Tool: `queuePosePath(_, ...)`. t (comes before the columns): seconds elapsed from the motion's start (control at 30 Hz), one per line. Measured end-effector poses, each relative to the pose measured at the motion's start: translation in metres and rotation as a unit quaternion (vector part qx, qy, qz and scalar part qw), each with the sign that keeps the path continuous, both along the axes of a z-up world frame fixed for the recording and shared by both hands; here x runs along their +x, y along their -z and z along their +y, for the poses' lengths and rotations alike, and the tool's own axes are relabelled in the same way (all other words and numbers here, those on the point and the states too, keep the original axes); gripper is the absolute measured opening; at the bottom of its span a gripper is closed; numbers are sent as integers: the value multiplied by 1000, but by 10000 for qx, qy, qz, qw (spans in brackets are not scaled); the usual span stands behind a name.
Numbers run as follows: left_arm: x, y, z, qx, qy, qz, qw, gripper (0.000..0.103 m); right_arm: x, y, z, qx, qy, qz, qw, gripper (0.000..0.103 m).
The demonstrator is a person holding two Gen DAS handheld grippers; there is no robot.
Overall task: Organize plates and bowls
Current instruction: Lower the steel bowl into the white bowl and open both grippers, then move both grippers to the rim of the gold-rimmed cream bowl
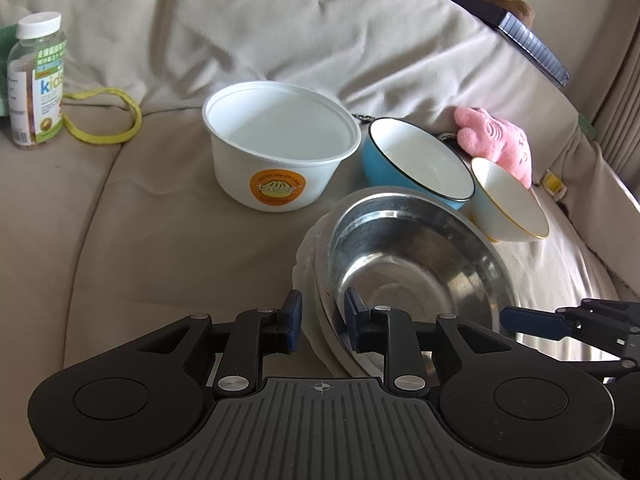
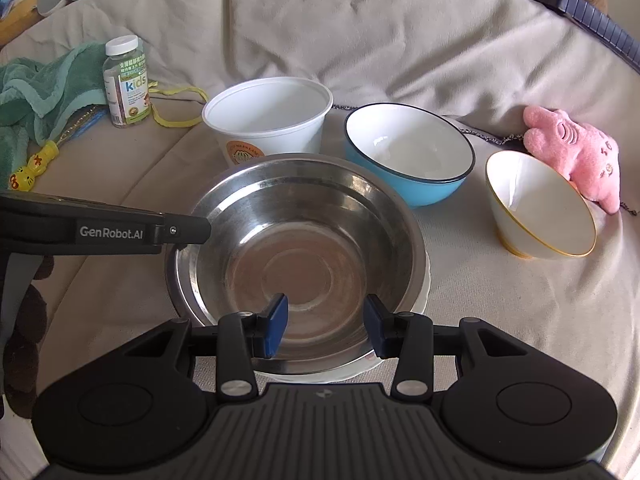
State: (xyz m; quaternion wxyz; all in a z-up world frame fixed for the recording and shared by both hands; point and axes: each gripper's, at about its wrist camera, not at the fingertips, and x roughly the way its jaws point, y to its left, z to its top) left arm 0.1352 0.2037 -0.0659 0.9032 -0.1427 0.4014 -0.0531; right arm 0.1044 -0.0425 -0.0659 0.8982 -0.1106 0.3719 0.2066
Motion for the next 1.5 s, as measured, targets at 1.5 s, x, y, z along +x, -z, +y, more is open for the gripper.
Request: queuePosePath(1.5,313,-6,-239,1003,2286,1329,9592,27,192,41,-255,2630,2111,1559,9284,42)
